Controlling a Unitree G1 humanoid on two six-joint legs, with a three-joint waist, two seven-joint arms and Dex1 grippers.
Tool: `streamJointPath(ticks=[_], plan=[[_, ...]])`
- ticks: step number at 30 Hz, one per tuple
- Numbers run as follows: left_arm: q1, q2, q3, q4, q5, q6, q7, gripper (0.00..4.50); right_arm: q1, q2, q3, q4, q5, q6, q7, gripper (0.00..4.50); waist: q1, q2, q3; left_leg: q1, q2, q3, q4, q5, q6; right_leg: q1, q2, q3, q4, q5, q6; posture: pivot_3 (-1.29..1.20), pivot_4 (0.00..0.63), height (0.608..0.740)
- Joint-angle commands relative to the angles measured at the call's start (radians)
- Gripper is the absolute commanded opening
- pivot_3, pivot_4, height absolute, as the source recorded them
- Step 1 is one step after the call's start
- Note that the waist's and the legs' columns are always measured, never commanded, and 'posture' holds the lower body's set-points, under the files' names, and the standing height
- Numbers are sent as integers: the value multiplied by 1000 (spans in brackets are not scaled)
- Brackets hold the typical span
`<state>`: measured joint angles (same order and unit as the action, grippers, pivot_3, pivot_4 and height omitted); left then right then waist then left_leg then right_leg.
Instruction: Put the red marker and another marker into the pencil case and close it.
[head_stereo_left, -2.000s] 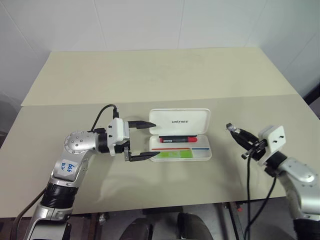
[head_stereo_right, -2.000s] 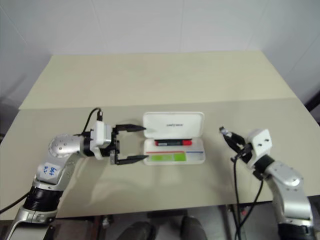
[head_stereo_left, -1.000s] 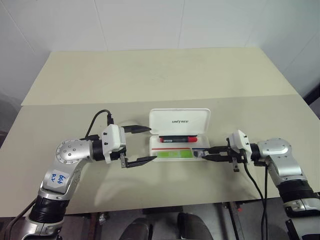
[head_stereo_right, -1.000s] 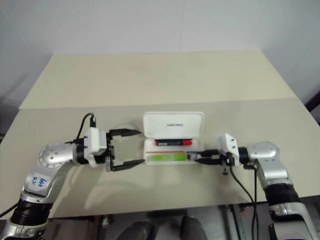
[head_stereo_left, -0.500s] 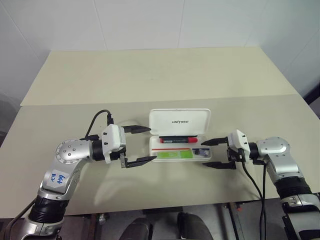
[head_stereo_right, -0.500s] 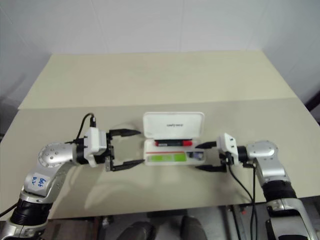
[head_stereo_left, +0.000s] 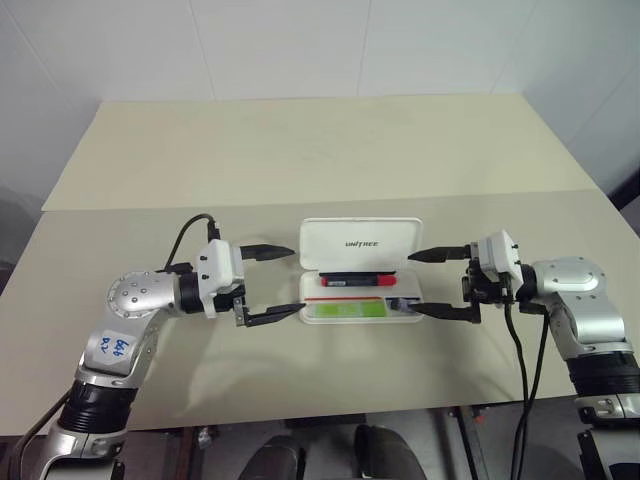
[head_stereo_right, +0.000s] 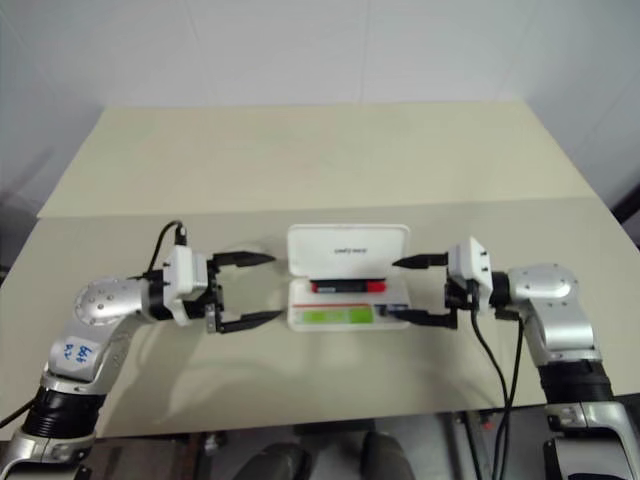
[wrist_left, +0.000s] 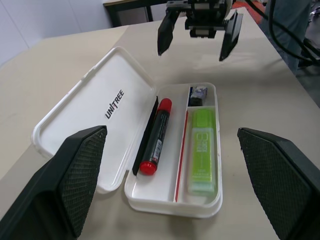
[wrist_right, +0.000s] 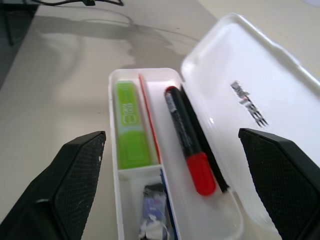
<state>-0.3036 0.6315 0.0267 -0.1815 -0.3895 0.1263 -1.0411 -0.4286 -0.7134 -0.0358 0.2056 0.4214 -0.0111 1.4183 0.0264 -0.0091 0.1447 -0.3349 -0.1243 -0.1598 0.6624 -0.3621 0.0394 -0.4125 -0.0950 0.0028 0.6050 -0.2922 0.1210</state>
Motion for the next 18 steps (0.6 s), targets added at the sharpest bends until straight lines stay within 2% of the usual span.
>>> streamJointPath(ticks=[1, 4, 7, 18], plan=[[-1, 20, 45, 34, -14, -37, -18, 4500, 6, -41, -62, -33, 37, 46, -20, 4485, 0, 0, 0, 0, 0, 0, 0, 0, 0, 0, 0, 0, 0, 0, 0, 0, 150, 740], [-7, 23, 63, 86, -21, -56, -32, 4500, 5, -53, -92, -34, 56, 74, -36, 4485, 0, 0, 0, 0, 0, 0, 0, 0, 0, 0, 0, 0, 0, 0, 0, 0, 150, 740], [-22, 21, 92, 150, -18, -85, -29, 3828, 19, -63, -121, -38, 52, 55, -40, 4500, 1, 0, 0, 0, 0, 0, 0, 0, 0, 0, 0, 0, 0, 0, 0, 0, 150, 740], [-37, 1, 90, 223, 15, -155, -20, 34, 28, -78, -131, -36, 36, 29, -50, 4500, 0, 0, 0, 0, 0, 0, 0, 0, 0, 0, 0, 0, 0, 0, 0, 0, 150, 740]])
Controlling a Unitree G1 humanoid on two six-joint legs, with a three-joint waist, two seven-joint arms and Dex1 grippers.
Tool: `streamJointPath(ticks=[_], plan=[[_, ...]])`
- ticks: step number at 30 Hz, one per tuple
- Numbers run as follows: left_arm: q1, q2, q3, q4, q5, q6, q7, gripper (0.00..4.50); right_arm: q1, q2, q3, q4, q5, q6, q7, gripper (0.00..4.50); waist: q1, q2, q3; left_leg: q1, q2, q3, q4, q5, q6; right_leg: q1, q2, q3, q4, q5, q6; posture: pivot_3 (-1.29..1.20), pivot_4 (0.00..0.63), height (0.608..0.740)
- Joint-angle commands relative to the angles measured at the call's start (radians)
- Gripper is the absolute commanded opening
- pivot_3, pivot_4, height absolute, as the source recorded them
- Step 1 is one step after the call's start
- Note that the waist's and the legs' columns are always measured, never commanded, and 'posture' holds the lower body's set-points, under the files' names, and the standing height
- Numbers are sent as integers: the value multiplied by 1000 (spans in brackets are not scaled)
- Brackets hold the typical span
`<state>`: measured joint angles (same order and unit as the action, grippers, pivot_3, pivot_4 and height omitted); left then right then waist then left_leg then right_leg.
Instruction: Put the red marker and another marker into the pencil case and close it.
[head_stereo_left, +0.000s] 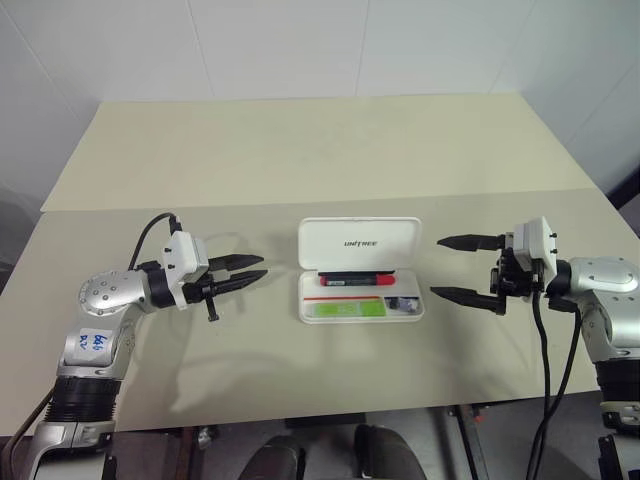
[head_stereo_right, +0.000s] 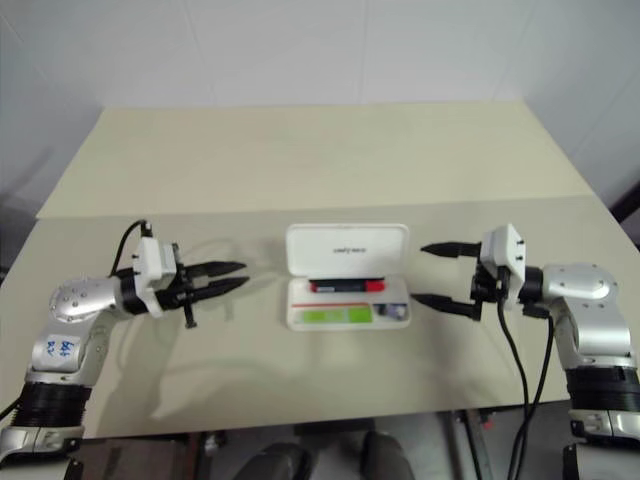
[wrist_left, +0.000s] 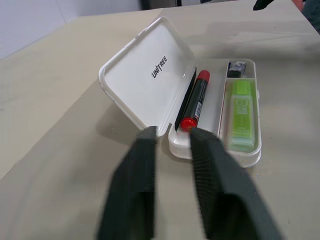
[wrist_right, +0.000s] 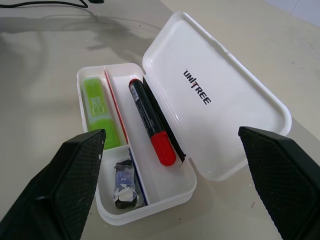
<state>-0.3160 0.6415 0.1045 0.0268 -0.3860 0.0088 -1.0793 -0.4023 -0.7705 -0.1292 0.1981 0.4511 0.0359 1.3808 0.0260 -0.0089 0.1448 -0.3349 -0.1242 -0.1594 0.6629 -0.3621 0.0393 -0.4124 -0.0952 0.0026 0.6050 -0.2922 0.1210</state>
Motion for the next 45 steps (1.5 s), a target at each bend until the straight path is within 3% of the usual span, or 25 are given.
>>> streamJointPath(ticks=[1, 11, 17, 27, 35, 39, 42, 45], plan=[[-29, -14, 9, 24, 18, -45, 27, 34, 1, -20, -36, -29, 4, -22, -17, 4500, 1, 0, 0, 0, 0, 0, 0, 0, 0, 0, 0, 0, 0, 0, 0, 0, 150, 740], [-179, -149, -37, 238, 209, -193, 270, 34, -2, -15, -29, -40, -13, -37, -49, 4500, 2, -1, -1, 0, 0, 0, 1, 0, 0, 0, 0, 0, 1, 0, 0, 0, 150, 740], [-256, -211, -97, 388, 274, -226, 315, 34, 16, -7, -24, -70, -17, -38, -67, 4500, 0, -1, -1, 0, -1, 0, 2, 0, 0, 0, 0, -1, 2, 0, 1, 0, 150, 740], [-352, -253, -139, 512, 268, -307, 240, 34, 56, 1, -34, -109, -17, -58, -108, 4500, 2, -2, -1, 0, -1, 0, 2, 0, 0, -1, -2, -4, 3, 0, 1, 0, 150, 740], [-394, -255, -151, 465, 237, -356, 150, 34, 98, 2, -58, -130, 2, -55, -146, 4500, 2, -2, -1, 0, -1, 0, 3, 0, 0, 0, -2, -3, 3, 1, 1, 0, 150, 740], [-401, -250, -169, 419, 222, -362, 73, 34, 104, -12, -89, -135, 82, 79, -160, 4500, 1, -2, -1, -1, -1, 0, 3, 0, 1, 0, -2, -3, 3, 1, 1, 0, 150, 740], [-410, -253, -194, 386, 219, -354, 22, 34, 105, -70, -136, -144, 221, 308, -132, 4500, 3, -2, -1, -1, -2, 0, 3, 0, 1, 0, -2, -3, 3, 1, 1, 0, 150, 740], [-418, -267, -217, 361, 218, -341, -4, 34, 131, -130, -172, -154, 254, 369, -82, 4500, 7, -2, -1, -1, -1, 0, 3, 0, 1, 0, -2, -3, 2, 1, 1, 0, 150, 740]])
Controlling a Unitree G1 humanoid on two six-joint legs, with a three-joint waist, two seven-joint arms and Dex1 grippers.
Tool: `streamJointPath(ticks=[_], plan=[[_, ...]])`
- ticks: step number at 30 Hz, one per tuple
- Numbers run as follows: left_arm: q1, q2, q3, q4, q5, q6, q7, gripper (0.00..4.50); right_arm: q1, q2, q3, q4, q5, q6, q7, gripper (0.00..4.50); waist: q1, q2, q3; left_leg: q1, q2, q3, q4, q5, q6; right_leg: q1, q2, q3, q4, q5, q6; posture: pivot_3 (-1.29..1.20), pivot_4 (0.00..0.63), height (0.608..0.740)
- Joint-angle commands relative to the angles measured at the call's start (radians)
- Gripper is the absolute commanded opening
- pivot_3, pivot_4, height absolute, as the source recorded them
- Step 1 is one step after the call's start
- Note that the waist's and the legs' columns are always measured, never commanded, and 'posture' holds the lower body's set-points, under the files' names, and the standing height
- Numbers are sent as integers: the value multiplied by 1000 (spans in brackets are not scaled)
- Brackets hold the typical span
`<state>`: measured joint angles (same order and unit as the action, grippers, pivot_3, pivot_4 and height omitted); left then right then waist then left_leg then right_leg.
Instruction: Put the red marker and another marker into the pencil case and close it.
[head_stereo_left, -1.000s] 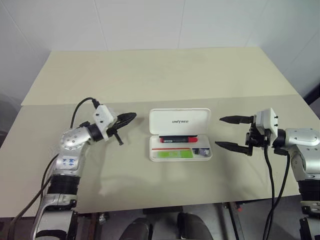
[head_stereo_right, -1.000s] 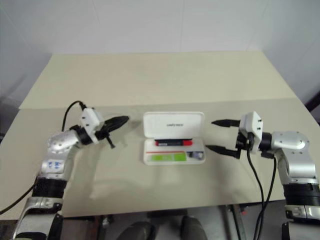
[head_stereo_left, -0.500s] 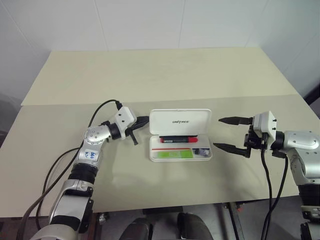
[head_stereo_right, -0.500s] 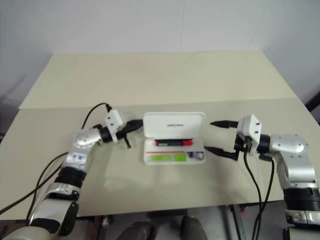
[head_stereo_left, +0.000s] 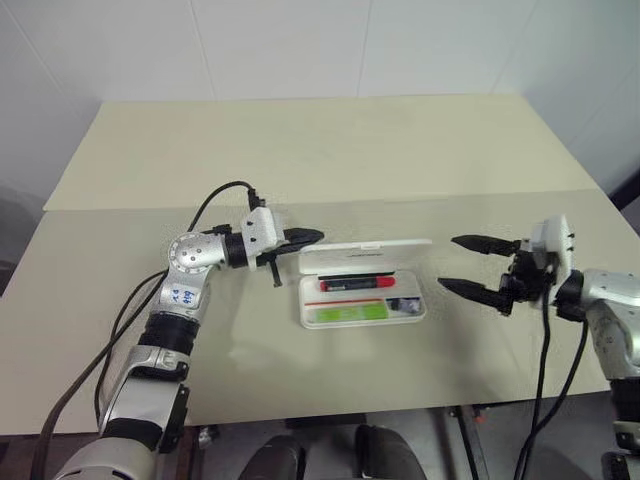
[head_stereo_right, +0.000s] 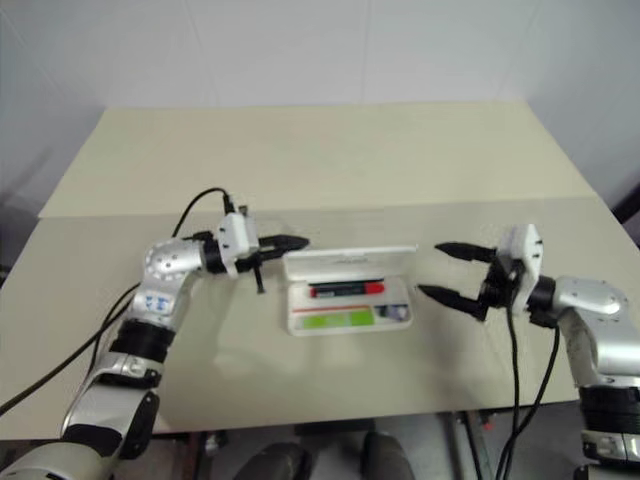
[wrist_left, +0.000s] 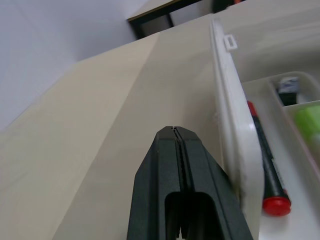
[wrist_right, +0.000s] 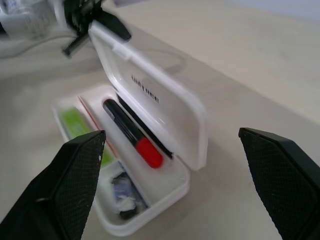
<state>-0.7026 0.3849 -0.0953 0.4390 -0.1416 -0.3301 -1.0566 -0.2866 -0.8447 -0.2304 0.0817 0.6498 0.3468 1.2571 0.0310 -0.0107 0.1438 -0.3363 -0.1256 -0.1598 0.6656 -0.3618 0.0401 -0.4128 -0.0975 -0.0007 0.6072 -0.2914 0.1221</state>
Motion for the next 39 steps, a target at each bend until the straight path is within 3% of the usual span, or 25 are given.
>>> streamJointPath(ticks=[1, 9, 16, 23, 31, 36, 39], plan=[[-30, -18, -30, -62, -23, 2, -34, 34, 29, -68, -78, -28, 27, 15, 58, 4500, 2, 0, 0, 0, 0, 0, 0, 0, 0, 0, 0, 0, 0, 0, 0, 0, 150, 740], [12, -45, -114, -166, -5, 78, -53, 34, 84, -81, -84, 95, -126, -258, 143, 4500, 1, -1, 0, 0, 0, 1, 1, 0, 0, 1, 0, 1, -1, 0, 0, 0, 150, 740], [97, -28, -208, -284, 83, 216, -16, 34, 55, -59, -71, 183, -164, -383, 166, 4500, 2, -1, 0, 1, 0, 2, 1, 0, 0, 1, 1, 2, -1, 0, 0, 0, 150, 740], [169, -5, -275, -338, 190, 321, 52, 34, 38, -42, -44, 117, -162, -352, 129, 4500, 6, 0, 0, 1, 0, 2, 1, 0, 0, 1, 1, 3, -1, 0, 0, 0, 150, 740], [146, -9, -327, -338, 252, 392, 94, 34, 41, -22, -26, -21, -149, -256, 52, 4500, 27, -1, -2, 2, 0, 2, 1, 0, 0, 3, 1, 3, -2, 0, 0, 0, 150, 740], [141, -33, -309, -352, 206, 418, 105, 34, 43, -7, -17, -75, -141, -214, 23, 4500, 30, -1, -2, 2, 0, 2, 2, 0, 0, 3, 1, 4, -2, 1, 1, 0, 150, 740], [158, -55, -219, -378, 123, 431, 144, 34, 26, 4, -2, -72, -143, -201, 18, 4500, 28, -1, -2, 2, 0, 2, 2, 0, 0, 3, 1, 4, -2, 1, 1, 0, 150, 740]])
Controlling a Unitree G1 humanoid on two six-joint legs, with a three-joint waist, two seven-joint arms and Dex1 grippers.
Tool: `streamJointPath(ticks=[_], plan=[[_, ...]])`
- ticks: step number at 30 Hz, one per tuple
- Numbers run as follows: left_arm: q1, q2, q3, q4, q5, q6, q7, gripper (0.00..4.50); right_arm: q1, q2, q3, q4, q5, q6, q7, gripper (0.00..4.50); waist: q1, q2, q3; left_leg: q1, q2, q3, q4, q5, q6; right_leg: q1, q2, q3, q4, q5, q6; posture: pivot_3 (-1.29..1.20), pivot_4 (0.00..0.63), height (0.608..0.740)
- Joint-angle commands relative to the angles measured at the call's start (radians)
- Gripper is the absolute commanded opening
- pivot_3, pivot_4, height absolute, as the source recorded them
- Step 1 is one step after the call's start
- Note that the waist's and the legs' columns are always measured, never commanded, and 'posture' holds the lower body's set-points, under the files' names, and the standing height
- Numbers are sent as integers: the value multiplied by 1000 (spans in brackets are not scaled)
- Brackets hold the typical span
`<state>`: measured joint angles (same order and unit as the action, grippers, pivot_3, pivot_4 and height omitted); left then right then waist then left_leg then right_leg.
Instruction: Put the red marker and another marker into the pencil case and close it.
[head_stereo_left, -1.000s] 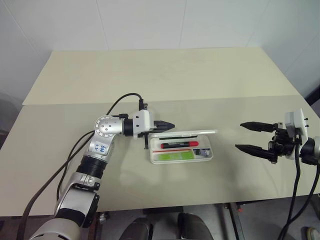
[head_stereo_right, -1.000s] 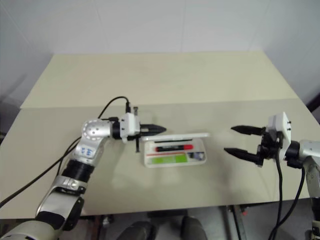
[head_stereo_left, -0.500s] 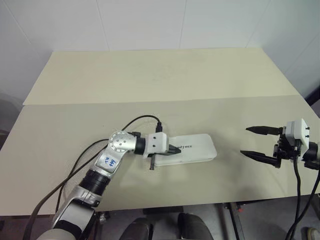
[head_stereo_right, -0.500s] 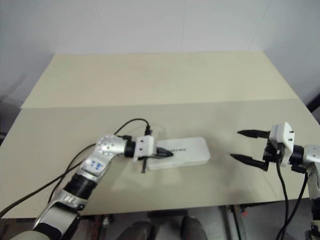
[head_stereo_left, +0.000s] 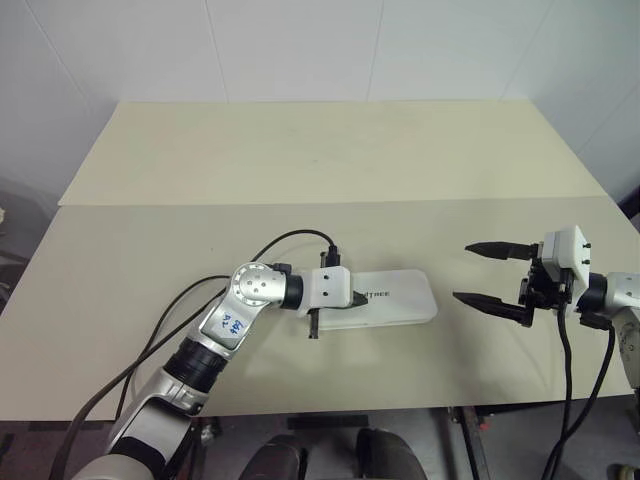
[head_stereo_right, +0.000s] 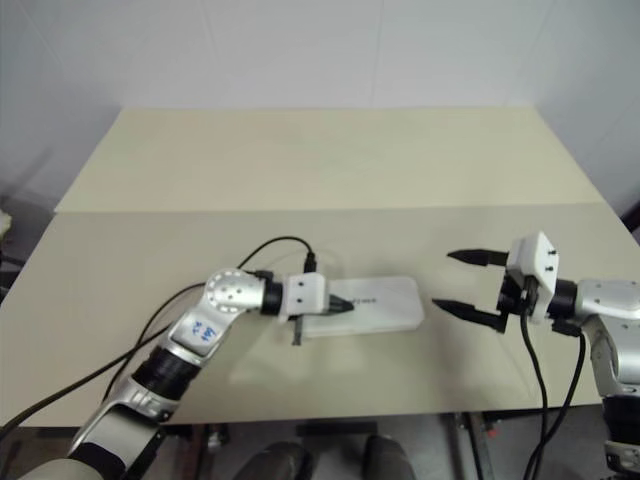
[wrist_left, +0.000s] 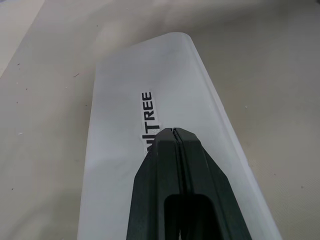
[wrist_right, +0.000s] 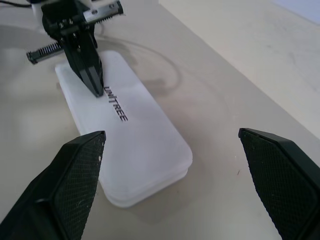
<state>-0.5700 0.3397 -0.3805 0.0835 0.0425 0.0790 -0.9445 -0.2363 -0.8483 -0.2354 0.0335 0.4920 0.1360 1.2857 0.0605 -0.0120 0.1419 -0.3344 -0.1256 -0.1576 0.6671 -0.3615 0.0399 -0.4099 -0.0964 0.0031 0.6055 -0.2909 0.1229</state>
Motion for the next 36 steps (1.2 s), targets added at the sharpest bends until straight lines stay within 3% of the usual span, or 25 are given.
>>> streamJointPath(ticks=[1, 9, 13, 22, 27, 36], plan=[[32, -10, 97, -30, -84, 28, 39, 34, -32, 11, 9, -19, 13, 12, -11, 4500, -4, 0, 0, 0, 0, 0, 0, 0, 0, -1, 0, 0, 0, 0, 0, 0, 150, 740], [86, 97, 259, -81, -202, 16, 12, 34, -107, 39, 67, 54, -11, 9, -4, 4500, -14, 0, 0, -1, 0, 1, -1, 0, 0, -2, 0, 0, 0, 0, 0, 0, 150, 740], [121, 92, 393, -127, -341, 84, 49, 1259, -140, 67, 90, 99, -28, -18, -1, 4500, -8, 0, 0, -1, 0, 0, -1, 0, 0, -2, 0, -1, 0, 0, 0, 0, 150, 740], [338, 221, 553, -294, -471, 95, -1, 4329, -219, 99, 110, 207, -59, -75, 31, 4500, -22, 1, 1, -1, 0, 0, -3, 0, 0, -3, 0, -1, 1, 0, 0, 0, 150, 740], [387, 256, 574, -326, -507, 113, -11, 4424, -237, 80, 89, 238, -73, -101, 33, 4500, -20, 1, 2, -1, 0, 0, -3, 0, 0, -2, 0, -1, 0, 0, -1, 0, 150, 740], [326, 251, 520, -313, -474, 81, -6, 4424, -165, 47, 67, 197, -71, -106, 20, 4500, -16, 2, 2, 0, 1, 0, -4, 0, 0, -3, 0, -1, -1, 0, -1, 0, 150, 740]])
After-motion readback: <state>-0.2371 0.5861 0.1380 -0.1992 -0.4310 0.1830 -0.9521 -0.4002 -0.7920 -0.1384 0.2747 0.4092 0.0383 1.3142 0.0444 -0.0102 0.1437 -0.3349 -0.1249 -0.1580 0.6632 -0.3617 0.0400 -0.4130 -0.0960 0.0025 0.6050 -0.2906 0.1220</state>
